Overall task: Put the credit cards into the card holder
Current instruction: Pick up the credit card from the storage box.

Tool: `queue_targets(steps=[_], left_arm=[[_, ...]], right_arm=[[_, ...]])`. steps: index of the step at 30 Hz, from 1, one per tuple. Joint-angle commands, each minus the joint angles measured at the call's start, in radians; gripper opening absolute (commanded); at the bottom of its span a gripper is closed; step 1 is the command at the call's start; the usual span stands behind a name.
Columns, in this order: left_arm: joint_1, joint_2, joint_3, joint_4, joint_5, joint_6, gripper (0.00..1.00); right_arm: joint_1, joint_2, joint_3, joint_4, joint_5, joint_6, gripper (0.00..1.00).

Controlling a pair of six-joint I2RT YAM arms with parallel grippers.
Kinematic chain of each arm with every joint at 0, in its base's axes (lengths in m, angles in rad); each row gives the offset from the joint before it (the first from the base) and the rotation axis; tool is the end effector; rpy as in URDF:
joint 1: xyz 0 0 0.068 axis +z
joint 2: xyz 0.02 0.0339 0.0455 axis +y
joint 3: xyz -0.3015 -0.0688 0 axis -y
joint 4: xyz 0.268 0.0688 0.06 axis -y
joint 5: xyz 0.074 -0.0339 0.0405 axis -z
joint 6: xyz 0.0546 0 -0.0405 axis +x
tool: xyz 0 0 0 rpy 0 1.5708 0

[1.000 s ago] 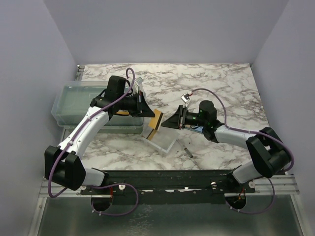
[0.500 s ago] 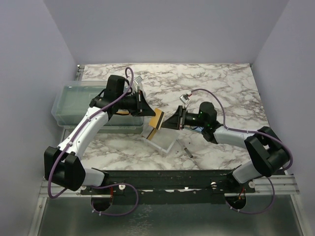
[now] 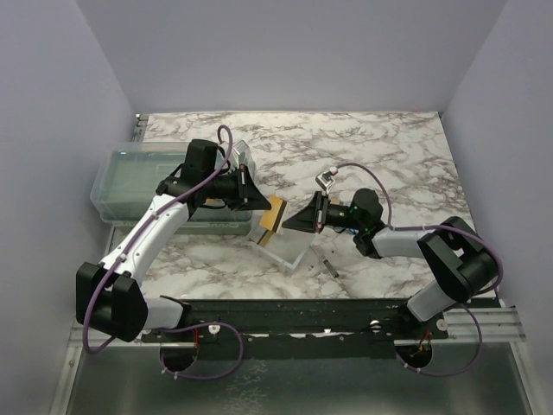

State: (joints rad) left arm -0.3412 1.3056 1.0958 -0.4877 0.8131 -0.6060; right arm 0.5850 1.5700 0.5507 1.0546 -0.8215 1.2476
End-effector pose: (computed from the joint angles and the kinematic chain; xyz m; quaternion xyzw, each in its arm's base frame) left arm 0.2704 -0.1381 0.3357 0.0559 0.8471 -0.4961 0.1822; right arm 0.2467 0.2114 0.2221 -0.0645 0.6956 0.6921 0.1815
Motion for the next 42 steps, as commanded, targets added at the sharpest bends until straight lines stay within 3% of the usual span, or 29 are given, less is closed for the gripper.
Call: queue_targets(steps=[1,13,20,29,37,39,42], left_arm=[[0.002,-0.032,-0.029,0.011,-0.042,-0.003,0.0],[0.001,-0.044,-0.044,-0.03,-0.154,0.034,0.0],[0.002,-0.045,-0.036,-0.064,-0.202,0.07,0.0],[0.002,-0.06,0.017,-0.077,-0.236,0.094,0.0],[0.002,-0.071,0.038,-0.115,-0.268,0.122,0.0],[0.002,-0.069,0.038,-0.115,-0.257,0.123,0.0],[0.001,-0.057,0.045,-0.112,-0.239,0.123,0.0]], right_arm=[[0.008,0.021,-0.047,0.103,0.017,0.023,0.0],[0.008,0.012,-0.103,-0.005,0.061,-0.029,0.0],[0.009,-0.078,-0.042,-0.36,0.124,-0.216,0.0],[0.085,-0.056,0.25,-1.02,0.325,-0.52,0.0],[0.14,-0.048,0.303,-1.163,0.471,-0.57,0.0],[0.143,-0.053,0.311,-1.197,0.462,-0.595,0.06],[0.144,-0.07,0.332,-1.265,0.462,-0.632,0.28]])
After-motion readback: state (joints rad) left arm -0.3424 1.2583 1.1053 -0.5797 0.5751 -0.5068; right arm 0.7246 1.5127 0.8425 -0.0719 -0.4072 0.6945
